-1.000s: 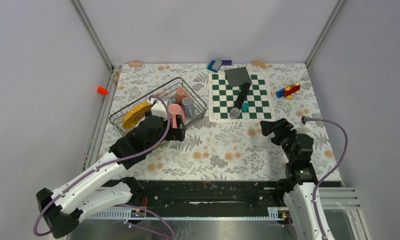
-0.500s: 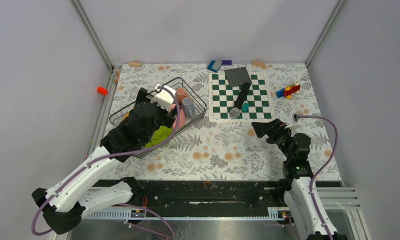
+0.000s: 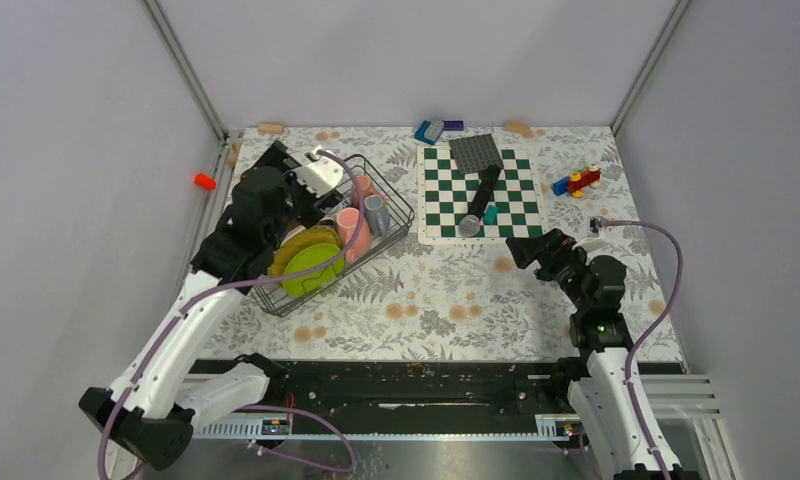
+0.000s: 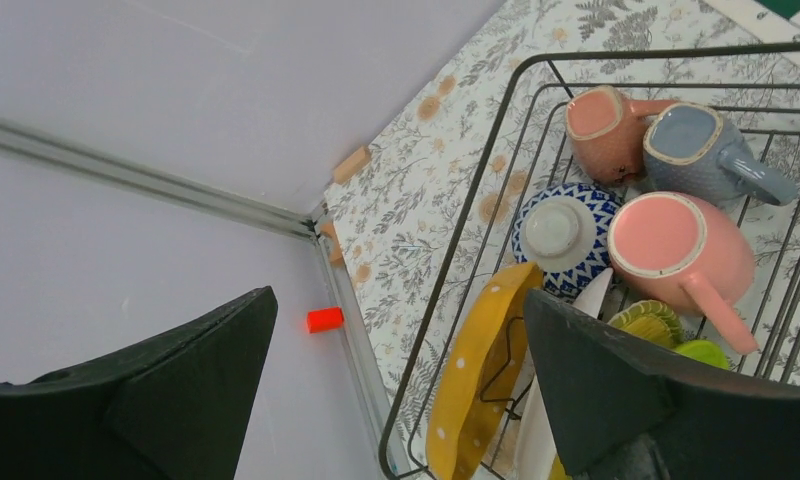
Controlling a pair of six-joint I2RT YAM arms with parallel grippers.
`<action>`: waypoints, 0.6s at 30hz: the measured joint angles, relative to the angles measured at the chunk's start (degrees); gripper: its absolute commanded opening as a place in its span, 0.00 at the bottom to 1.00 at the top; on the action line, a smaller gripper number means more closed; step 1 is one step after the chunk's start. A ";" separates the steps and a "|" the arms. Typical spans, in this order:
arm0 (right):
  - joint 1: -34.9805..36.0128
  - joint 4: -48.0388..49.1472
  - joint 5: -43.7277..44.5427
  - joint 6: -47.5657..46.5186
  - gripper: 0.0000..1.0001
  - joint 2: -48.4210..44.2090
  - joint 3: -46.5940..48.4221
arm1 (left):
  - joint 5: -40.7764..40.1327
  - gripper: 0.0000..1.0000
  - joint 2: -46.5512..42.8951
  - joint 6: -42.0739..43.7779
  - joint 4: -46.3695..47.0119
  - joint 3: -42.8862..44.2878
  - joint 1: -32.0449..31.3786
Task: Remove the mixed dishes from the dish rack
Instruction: Pick up the plate from the dish rack.
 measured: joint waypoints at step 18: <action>0.00 -31.61 6.54 -6.16 1.00 4.00 16.74 | 10.86 0.99 17.49 1.18 -17.18 13.79 14.80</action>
